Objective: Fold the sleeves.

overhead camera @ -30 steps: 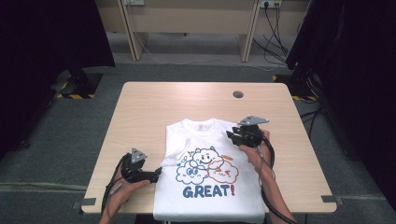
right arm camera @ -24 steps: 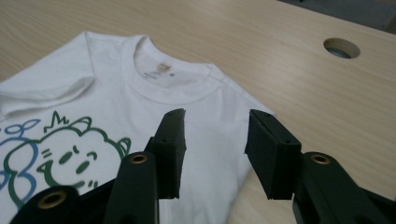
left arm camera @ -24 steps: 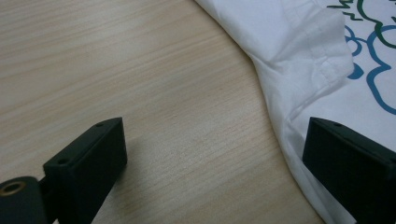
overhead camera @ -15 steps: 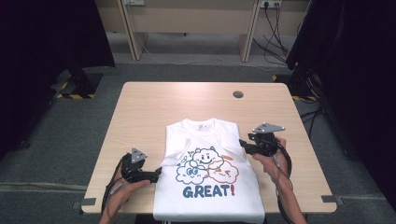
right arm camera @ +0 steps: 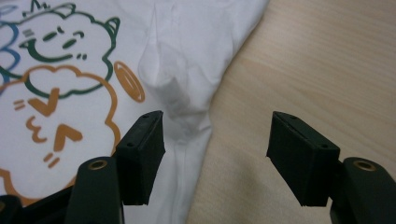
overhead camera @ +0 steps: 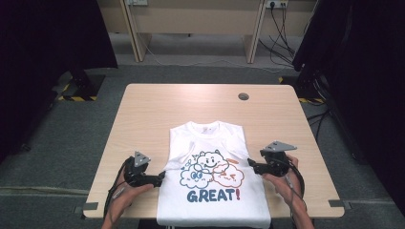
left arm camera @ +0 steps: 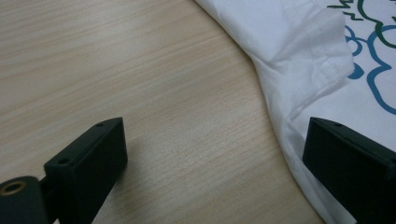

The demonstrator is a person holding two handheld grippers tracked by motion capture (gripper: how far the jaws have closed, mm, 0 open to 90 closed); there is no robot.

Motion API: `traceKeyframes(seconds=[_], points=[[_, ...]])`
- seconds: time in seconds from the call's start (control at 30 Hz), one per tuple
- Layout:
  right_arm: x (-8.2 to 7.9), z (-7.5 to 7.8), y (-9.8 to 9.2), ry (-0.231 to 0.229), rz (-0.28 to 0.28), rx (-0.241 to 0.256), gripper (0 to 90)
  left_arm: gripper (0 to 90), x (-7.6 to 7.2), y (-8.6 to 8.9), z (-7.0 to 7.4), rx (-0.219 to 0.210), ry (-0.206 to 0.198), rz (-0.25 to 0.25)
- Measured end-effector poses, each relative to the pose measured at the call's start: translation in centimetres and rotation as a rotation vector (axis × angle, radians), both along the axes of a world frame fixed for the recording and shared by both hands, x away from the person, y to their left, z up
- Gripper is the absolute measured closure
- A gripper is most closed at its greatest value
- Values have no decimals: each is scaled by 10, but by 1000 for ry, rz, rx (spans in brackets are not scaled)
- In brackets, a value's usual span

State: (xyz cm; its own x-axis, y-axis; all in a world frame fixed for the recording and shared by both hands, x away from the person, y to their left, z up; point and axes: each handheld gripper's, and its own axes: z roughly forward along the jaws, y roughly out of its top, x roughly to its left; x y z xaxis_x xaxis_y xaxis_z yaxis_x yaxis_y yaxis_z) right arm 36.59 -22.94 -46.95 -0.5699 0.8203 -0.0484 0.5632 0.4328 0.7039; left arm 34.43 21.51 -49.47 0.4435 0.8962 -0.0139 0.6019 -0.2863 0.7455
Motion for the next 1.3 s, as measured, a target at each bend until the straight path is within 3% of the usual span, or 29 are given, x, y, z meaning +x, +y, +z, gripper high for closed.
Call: traceKeyframes(seconds=[0.1, 0.13, 0.17, 0.2, 0.37, 0.43, 0.53, 0.63, 0.77, 1.0, 1.07, 1.17, 1.3], points=[[-1, -6, -3, 2, -15, -8, 389, 54, 0, 0, 0, 0, 0, 0], [-1, -4, -8, -24, -46, -52, 424, 54, 0, 0, 0, 0, -1, 0], [-1, -4, -8, -24, -46, -52, 424, 54, 0, 0, 0, 0, -1, 0], [-1, -3, -13, -37, -76, -83, 423, 54, 0, 0, 0, 1, 0, 0], [-2, -2, -18, -28, -99, -79, 421, 54, 0, 0, 0, 1, 0, 0], [-2, -1, -19, -25, -128, -72, 375, 54, 0, 0, 0, 1, -1, 0], [1, 1, -25, -5, -196, 7, 326, 54, 0, 0, 0, 1, -1, 0], [2, 4, -17, -46, -149, 22, 315, 54, 0, 0, 0, 1, -1, 0], [4, -3, 3, -20, -64, -18, 316, 54, 0, 0, 0, 1, -1, 0], [8, -3, -9, -37, -150, -91, 332, 54, 0, 0, 0, 1, -1, 0], [8, -3, -14, -27, -158, -68, 329, 54, 0, 0, 0, 1, -1, 0], [6, -1, -12, -39, -140, -84, 317, 54, 0, 0, 0, 1, -1, 0], [6, 11, -11, -59, -134, -10, 278, 54, 0, 0, 0, 1, -1, 0]])
